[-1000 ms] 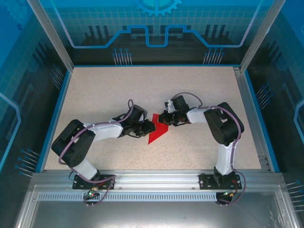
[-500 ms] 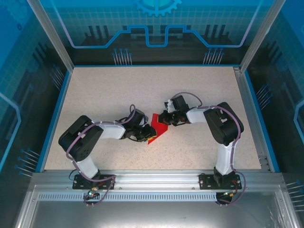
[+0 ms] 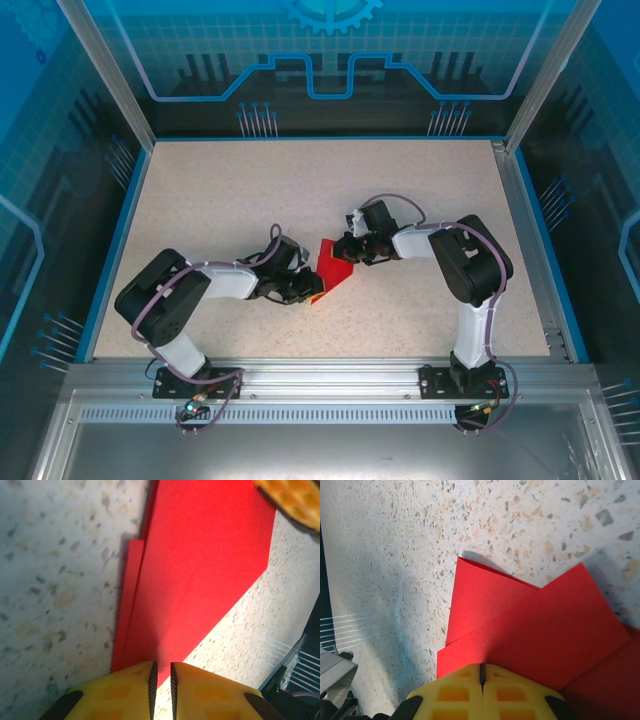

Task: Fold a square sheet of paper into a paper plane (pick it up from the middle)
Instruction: Fourth fold the wing at the center of the table.

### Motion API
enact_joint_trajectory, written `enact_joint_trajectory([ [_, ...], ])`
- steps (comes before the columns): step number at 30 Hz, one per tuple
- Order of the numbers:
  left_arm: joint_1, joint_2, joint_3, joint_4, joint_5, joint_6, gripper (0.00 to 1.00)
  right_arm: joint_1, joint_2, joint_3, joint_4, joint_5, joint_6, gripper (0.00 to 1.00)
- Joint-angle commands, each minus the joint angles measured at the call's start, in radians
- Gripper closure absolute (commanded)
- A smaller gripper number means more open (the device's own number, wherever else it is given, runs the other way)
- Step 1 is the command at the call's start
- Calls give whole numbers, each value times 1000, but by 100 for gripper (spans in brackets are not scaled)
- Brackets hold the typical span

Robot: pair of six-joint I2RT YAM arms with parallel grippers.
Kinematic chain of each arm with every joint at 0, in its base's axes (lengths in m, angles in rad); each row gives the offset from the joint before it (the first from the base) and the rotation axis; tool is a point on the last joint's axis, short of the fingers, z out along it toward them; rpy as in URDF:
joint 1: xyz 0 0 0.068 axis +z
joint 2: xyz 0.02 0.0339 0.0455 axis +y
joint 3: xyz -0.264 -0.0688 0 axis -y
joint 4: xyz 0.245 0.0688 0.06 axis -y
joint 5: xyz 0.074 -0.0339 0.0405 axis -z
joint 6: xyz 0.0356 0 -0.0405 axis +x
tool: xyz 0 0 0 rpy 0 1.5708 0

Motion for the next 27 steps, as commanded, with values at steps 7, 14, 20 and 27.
enact_joint_trajectory([
  [7,-8,-68,-73,-324,34,111,80,5,52,-26,-146,112,-31,95],
  [14,-8,-158,-53,-403,27,162,80,11,48,-22,-151,110,-36,95],
  [20,-1,-291,-15,-438,-67,158,79,20,-13,-2,-178,87,-54,90],
  [27,74,-226,121,-444,-85,205,68,19,-158,95,-344,139,-72,75],
])
